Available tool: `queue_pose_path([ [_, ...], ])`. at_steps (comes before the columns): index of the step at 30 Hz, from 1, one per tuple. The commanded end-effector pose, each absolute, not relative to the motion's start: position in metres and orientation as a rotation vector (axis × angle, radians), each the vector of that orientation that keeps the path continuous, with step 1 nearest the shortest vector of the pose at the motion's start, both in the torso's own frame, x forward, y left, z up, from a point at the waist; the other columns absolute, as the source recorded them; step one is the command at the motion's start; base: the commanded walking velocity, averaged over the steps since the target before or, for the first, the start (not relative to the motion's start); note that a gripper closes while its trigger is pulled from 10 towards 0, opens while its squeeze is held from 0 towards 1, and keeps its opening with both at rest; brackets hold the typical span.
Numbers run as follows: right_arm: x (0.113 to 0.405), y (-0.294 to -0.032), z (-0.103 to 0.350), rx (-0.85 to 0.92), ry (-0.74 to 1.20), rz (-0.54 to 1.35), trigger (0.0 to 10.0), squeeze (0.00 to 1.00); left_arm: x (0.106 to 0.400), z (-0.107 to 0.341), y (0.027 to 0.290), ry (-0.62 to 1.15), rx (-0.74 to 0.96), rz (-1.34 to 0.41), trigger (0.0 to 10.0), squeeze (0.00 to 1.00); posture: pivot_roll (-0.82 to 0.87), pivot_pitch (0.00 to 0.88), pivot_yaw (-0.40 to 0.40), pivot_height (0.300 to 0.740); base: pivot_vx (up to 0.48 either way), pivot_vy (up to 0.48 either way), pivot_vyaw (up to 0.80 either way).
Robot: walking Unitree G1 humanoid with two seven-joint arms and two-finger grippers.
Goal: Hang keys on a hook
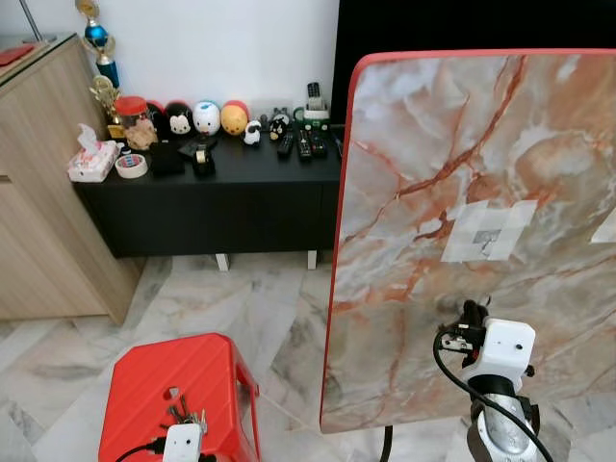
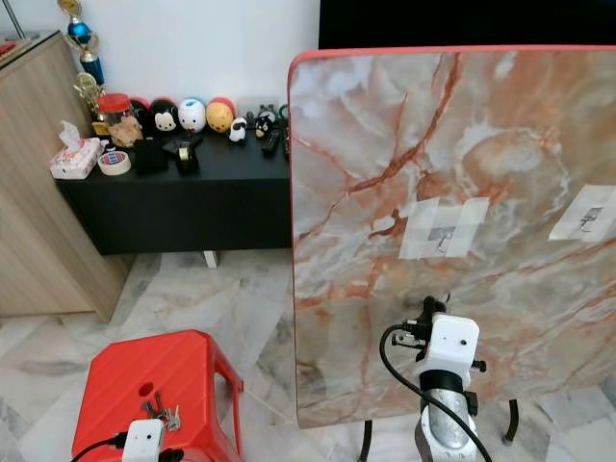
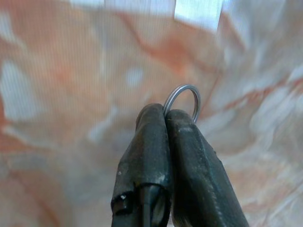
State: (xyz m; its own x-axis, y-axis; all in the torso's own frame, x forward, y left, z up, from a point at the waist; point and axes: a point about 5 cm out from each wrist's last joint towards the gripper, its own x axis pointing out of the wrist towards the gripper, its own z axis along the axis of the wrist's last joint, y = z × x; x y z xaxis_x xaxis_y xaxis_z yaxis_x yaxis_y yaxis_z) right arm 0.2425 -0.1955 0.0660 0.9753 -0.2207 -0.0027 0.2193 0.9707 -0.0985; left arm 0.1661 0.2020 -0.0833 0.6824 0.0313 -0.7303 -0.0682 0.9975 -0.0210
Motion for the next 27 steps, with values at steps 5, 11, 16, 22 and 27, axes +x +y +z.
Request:
queue_pose_path([
  [5,0.246,-0.191,0.093,-0.239,-0.097,-0.185,10.0,0.00,0.162,-0.086,0.200,0.845,-0.038,0.046,10.0,0.00,-0.03,0.000,-0.036,0.740,0.000,0.000,0.00],
  [11,0.251,-0.186,0.106,-0.348,-0.162,-0.193,10.0,0.00,0.161,-0.087,0.198,0.847,-0.037,0.042,10.0,0.00,-0.02,0.000,-0.041,0.740,0.000,0.000,0.00],
  [16,0.253,-0.191,0.106,-0.339,-0.147,-0.240,10.0,0.00,0.160,-0.088,0.197,0.858,-0.036,0.040,10.0,0.00,-0.03,0.000,-0.041,0.740,0.000,0.000,0.00],
  [22,0.257,-0.193,0.106,-0.356,-0.150,-0.257,10.0,0.00,0.157,-0.089,0.197,0.874,-0.034,0.038,10.0,0.00,-0.03,0.000,-0.042,0.740,0.000,0.000,0.00],
  [27,0.257,-0.192,0.103,-0.337,-0.130,-0.260,10.0,0.00,0.156,-0.090,0.198,0.880,-0.036,0.040,10.0,0.00,-0.02,0.000,-0.043,0.740,0.000,0.000,0.00],
])
